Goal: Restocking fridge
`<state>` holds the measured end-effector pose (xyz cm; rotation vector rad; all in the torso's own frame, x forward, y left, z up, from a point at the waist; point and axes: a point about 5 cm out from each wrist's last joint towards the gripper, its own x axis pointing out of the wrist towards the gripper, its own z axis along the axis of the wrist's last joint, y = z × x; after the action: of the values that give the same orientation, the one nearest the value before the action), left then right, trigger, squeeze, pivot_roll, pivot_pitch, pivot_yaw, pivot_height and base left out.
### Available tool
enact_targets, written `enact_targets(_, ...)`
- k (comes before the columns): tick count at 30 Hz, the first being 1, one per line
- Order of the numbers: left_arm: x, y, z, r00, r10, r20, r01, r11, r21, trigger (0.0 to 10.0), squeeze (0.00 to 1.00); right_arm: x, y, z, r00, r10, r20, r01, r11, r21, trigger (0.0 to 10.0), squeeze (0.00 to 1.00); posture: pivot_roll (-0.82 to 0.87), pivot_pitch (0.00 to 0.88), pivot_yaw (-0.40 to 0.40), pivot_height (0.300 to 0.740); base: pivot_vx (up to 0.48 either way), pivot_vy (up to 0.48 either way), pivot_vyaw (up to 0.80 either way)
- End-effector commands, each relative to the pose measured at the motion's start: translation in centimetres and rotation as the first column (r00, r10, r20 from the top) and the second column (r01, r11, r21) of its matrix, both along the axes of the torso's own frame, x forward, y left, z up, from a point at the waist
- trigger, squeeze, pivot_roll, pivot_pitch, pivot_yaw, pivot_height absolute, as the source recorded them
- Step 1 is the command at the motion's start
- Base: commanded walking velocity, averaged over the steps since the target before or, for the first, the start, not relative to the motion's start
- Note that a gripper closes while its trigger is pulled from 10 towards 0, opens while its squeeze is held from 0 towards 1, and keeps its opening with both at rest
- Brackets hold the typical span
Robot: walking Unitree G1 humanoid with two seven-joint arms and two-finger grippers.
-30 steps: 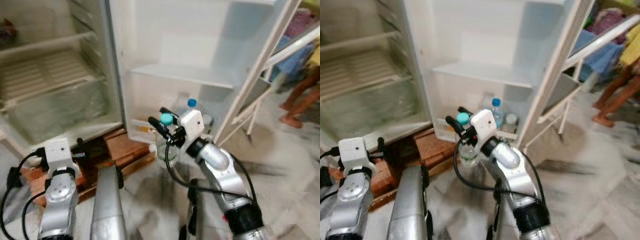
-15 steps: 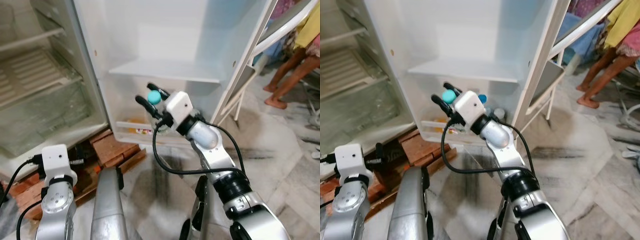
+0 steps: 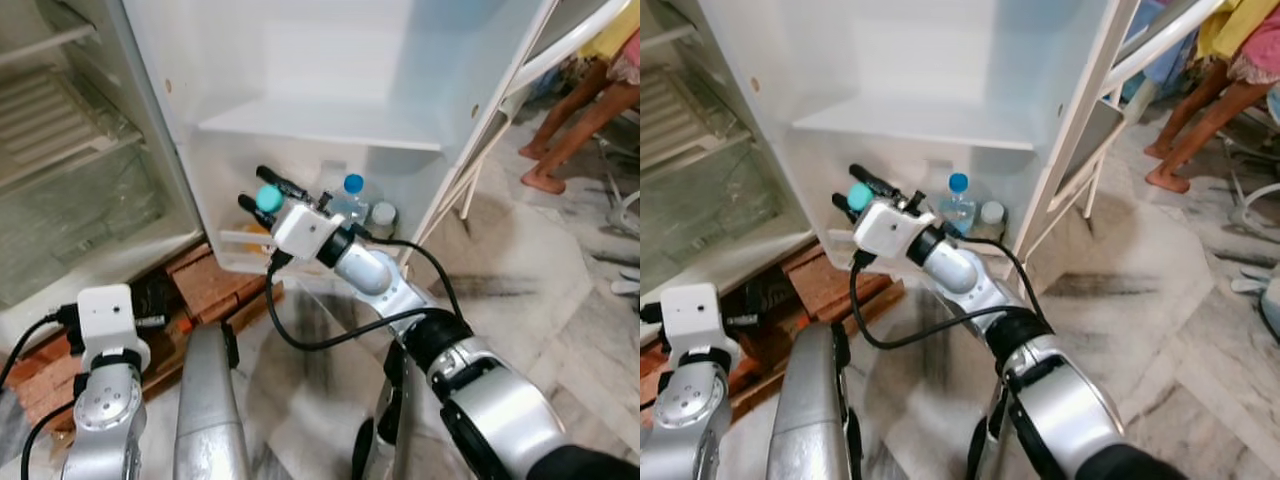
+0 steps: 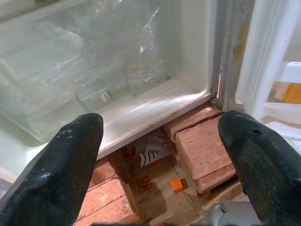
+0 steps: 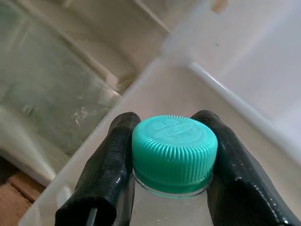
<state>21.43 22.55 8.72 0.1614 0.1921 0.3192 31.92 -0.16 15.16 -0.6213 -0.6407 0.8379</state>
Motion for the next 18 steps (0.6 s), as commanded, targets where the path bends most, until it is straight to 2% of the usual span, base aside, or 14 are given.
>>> enact_targets(1,-0.4,0.1,0.3,1.0,0.002,-0.004,-0.002,1.0,0.028,10.0,0.0,-0.4,0.5,0.2,0.998,0.039,0.052,-0.039,0.999,-0.014,10.0,0.0,0.28,0.206,-0.085,0.491,0.0,0.0,0.0)
enact_targets(3,-0.6,0.1,0.4,1.0,-0.002,0.0,0.002,0.999,0.035,10.0,0.0,-0.6,1.0,0.8,0.995,0.06,0.085,-0.061,0.998,0.006,10.0,0.0,0.29,0.212,-0.088,0.491,0.0,0.0,0.0)
enact_targets(4,-1.0,0.1,0.5,1.0,-0.001,-0.003,0.001,0.999,0.04,10.0,0.0,-0.7,1.5,1.5,0.988,0.065,0.143,-0.071,0.997,0.039,10.0,0.0,0.29,0.215,-0.09,0.491,0.0,0.0,0.0)
enact_targets(7,-1.4,0.0,0.4,1.0,0.003,-0.012,-0.003,0.999,0.037,10.0,0.0,-0.4,1.9,2.6,0.985,0.027,0.171,-0.045,0.994,0.102,10.0,0.0,0.29,0.219,-0.093,0.491,0.0,0.0,0.0)
enact_targets(9,-1.5,-0.1,0.4,1.0,0.002,-0.012,-0.002,0.999,0.037,10.0,0.0,-0.4,1.9,2.7,0.984,0.022,0.176,-0.042,0.993,0.108,10.0,0.0,0.29,0.223,-0.093,0.491,0.0,0.0,0.0)
enact_targets(14,-1.5,-0.4,0.6,1.0,-0.013,-0.014,0.014,0.999,0.038,10.0,0.0,-0.2,1.8,1.0,0.987,-0.026,0.156,0.016,0.998,0.064,10.0,0.0,0.31,0.238,-0.098,0.491,0.0,0.0,0.0)
enact_targets(15,-1.6,-0.5,0.7,1.0,-0.016,-0.016,0.017,0.999,0.037,10.0,0.0,-0.3,1.7,0.0,0.988,-0.041,0.151,0.038,0.999,0.024,10.0,0.0,0.31,0.245,-0.099,0.491,0.0,0.0,0.0)
enact_targets(18,-1.8,-0.4,0.8,1.0,-0.019,-0.017,0.02,0.999,0.039,10.0,0.0,-0.3,1.4,-1.0,0.989,-0.058,0.135,0.06,0.998,-0.016,10.0,0.0,0.32,0.252,-0.102,0.491,0.0,0.0,0.0)
